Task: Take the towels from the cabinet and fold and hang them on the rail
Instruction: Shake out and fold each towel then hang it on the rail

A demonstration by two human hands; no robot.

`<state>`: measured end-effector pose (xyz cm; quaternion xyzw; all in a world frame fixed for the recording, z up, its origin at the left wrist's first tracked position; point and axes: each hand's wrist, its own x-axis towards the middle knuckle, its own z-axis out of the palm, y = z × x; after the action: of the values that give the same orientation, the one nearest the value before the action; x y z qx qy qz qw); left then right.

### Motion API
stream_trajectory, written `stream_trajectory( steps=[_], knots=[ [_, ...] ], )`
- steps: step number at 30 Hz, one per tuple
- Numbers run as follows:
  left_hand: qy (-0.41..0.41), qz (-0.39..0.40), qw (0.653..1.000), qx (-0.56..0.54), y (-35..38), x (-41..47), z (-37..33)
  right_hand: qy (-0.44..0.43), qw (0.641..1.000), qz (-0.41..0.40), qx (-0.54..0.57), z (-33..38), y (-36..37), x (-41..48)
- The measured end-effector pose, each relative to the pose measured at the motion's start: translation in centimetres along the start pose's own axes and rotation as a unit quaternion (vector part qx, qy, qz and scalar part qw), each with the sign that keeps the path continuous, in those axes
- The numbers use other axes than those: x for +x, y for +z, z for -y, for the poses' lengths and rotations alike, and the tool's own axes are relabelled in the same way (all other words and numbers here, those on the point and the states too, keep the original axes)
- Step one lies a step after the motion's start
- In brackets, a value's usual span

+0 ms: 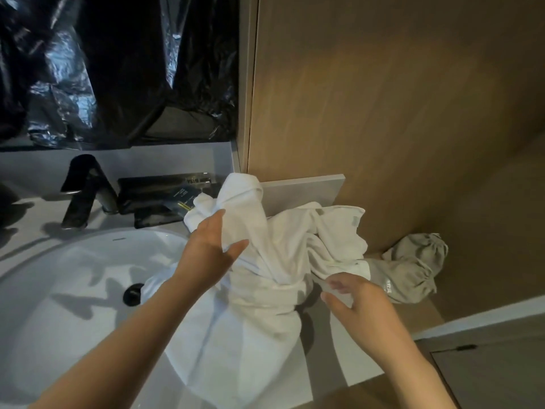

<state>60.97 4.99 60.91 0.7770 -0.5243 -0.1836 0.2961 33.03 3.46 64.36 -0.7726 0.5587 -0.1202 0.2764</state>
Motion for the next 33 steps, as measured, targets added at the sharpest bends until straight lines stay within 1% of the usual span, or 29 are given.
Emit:
stream_trajectory(
  steps=[2,3,8,12,16,19,21,23,25,26,27,29,31,33],
  knots=[
    [-0.06,0.024,0.997,-0.036,0.0,0.9,-0.4,-0.002,1.0,0.002,0.006,-0.2,-0.2,0.1],
    [-0.075,0.024,0.996,-0.047,0.0,1.3,-0.5,-0.004,1.0,0.003,0.007,-0.2,-0.2,0.2],
    [-0.096,-0.031,0.993,-0.055,-0.4,1.3,-0.3,-0.011,1.0,0.009,0.015,-0.4,-0.2,0.3],
    [-0.074,-0.076,0.992,-0.065,-1.1,-0.8,0.0,-0.018,1.0,0.014,0.019,-0.2,-0.2,0.3],
    [-0.056,-0.092,0.991,-0.083,-2.0,-3.5,0.1,-0.03,0.999,0.021,0.022,0.1,-0.4,0.6],
    [-0.044,-0.059,0.993,-0.088,-2.0,-5.5,0.2,-0.04,0.998,0.035,0.017,0.6,-0.1,0.9],
    [-0.025,-0.014,0.998,-0.049,-1.9,-6.9,0.6,-0.049,0.997,0.05,0.017,1.1,0.4,0.8],
    [-0.014,0.061,0.998,-0.004,-1.6,-8.5,1.2,-0.057,0.996,0.067,0.018,1.5,1.0,0.7],
    [-0.013,0.148,0.989,0.005,-1.2,-10.0,1.7,-0.064,0.995,0.08,0.013,1.7,1.7,0.6],
    [-0.013,0.178,0.984,0.009,-0.8,-10.6,1.9,-0.067,0.994,0.089,0.012,1.8,2.0,0.5],
    [-0.008,0.187,0.982,0.019,-0.4,-11.0,2.1,-0.068,0.993,0.099,0.014,1.7,2.3,0.4],
    [0.001,0.147,0.988,0.036,0.3,-11.2,2.3,-0.069,0.99,0.118,0.024,1.7,2.9,0.1],
    [-0.008,0.105,0.994,0.03,0.7,-11.0,2.3,-0.067,0.989,0.128,0.027,1.5,3.2,-0.2],
    [-0.002,0.091,0.996,0.019,0.8,-10.9,2.5,-0.065,0.989,0.129,0.024,1.4,3.3,-0.4]
  ],
)
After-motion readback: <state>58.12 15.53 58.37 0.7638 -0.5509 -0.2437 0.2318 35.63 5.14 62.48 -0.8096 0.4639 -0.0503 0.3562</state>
